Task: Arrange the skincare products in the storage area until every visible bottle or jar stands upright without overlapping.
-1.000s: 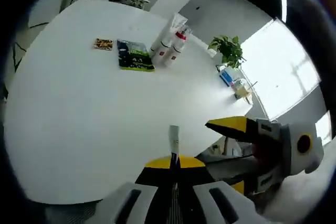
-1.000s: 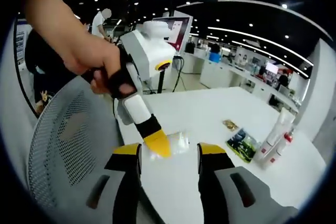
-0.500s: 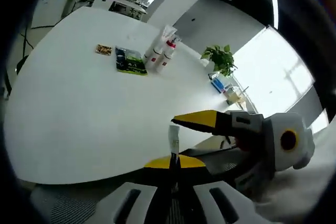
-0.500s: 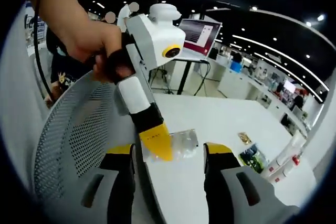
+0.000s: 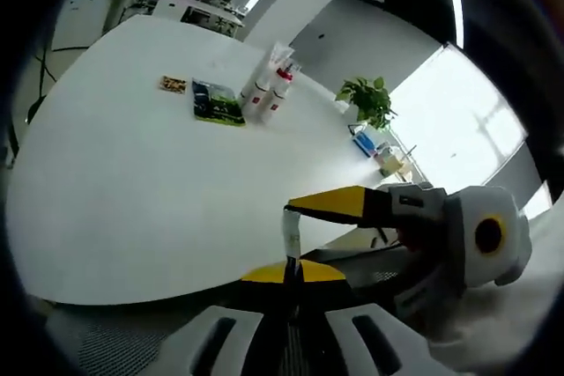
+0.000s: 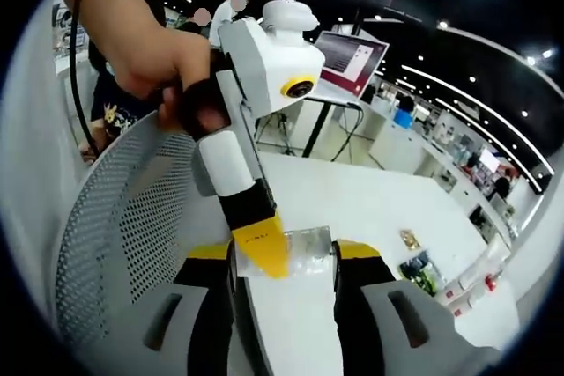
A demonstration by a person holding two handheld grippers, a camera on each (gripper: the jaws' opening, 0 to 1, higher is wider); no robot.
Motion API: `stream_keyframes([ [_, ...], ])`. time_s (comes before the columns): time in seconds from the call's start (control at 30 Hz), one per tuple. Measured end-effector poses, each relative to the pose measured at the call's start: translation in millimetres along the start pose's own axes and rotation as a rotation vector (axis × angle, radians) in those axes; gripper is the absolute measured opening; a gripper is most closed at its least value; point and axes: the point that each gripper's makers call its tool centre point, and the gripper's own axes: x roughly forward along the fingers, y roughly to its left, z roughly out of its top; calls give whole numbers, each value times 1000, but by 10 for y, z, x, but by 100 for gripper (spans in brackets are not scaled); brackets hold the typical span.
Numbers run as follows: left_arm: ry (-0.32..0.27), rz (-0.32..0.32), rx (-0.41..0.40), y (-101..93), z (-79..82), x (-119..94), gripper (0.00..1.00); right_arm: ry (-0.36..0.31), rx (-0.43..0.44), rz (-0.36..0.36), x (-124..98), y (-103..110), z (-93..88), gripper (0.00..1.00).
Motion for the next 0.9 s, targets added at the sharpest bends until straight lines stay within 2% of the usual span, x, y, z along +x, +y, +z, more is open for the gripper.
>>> stream_keyframes([
  [0.27,8,17,-23,37,-16,17,2,18,-48,0,9,33,-22,39],
  [0.43,22,13,30,1,-59,34,2,32,-45,9,15,53,-49,40],
  [0.77,29,11,48,21,-74,49,3,42,-64,12,19,67,-71,39],
  [0.9,34,17,49,44,-80,49,7,48,-64,15,19,70,-80,39],
])
